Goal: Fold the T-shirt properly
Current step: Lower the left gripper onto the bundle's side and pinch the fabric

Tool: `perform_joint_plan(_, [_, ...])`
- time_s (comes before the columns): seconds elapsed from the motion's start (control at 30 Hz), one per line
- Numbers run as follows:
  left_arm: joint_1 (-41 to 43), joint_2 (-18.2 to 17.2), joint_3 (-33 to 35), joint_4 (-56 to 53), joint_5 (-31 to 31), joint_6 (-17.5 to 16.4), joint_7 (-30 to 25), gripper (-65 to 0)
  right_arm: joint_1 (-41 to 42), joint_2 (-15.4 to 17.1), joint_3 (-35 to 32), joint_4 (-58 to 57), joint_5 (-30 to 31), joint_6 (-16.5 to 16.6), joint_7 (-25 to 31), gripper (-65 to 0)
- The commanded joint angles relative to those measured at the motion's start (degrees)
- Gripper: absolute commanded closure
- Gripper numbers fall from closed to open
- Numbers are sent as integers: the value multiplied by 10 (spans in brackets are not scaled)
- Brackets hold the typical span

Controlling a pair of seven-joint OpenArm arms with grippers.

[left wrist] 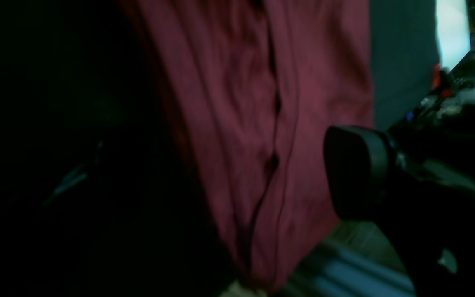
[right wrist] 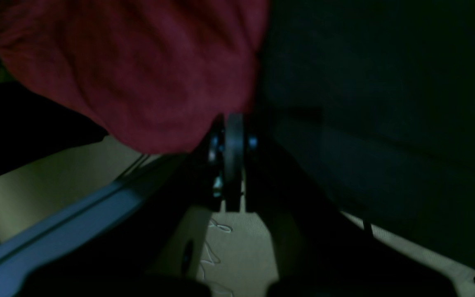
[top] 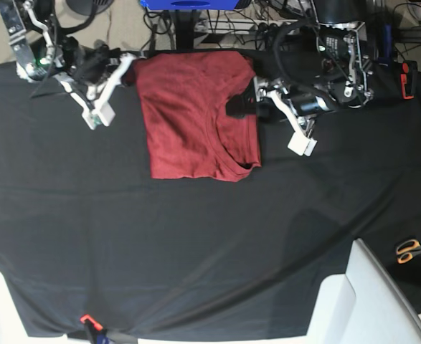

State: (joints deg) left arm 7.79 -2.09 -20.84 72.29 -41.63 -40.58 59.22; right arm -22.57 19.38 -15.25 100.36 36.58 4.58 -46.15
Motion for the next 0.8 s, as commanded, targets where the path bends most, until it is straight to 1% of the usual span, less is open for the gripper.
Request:
perform_joint_plan(0.0, [-1,-1,14,-10,21,6,10,-638,1,4,10,17,7,7,8,-2])
perform_joint_plan(0.1, [-17,-1,62,-31,21,6,-5,-638,-6,6,26,17,7,7,8,-2])
perform_joint_plan(0.27, [-36,5,107,-77,21,6,-48,-637,-7,6,32,17,7,7,8,-2])
perform_joint_plan(0.3, [-42,6,114,-93,21,6,-53,-634,-7,7,32,17,7,7,8,-2])
perform_joint_plan(0.33, [-48,6,119,-107,21,6,-56,-611,-7,7,32,17,7,7,8,-2])
perform_joint_plan(0.37, [-52,6,123,-115,21,6,-56,-569,-7,7,32,17,7,7,8,-2])
perform_joint_plan(0.4, [-56,6,123,-121,21,6,-56,-497,-7,7,32,17,7,7,8,-2])
perform_joint_plan(0.43, [-57,7,122,-126,21,6,-56,-411,-6,7,32,17,7,7,8,-2])
perform_joint_plan(0.53, [-66,7,119,-125,21,6,-56,-84,-5,7,32,17,7,7,8,-2])
perform_joint_plan(0.57, [-74,6,119,-128,24,6,-53,0,-4,7,33,17,7,7,8,-2])
perform_joint_plan(0.7, [-97,5,125,-141,24,6,-50,0,-5,7,55,16,6,7,8,-2])
perform_joint_plan(0.77, [-114,4,126,-146,25,6,-26,0,-6,7,67,16,6,7,8,-2])
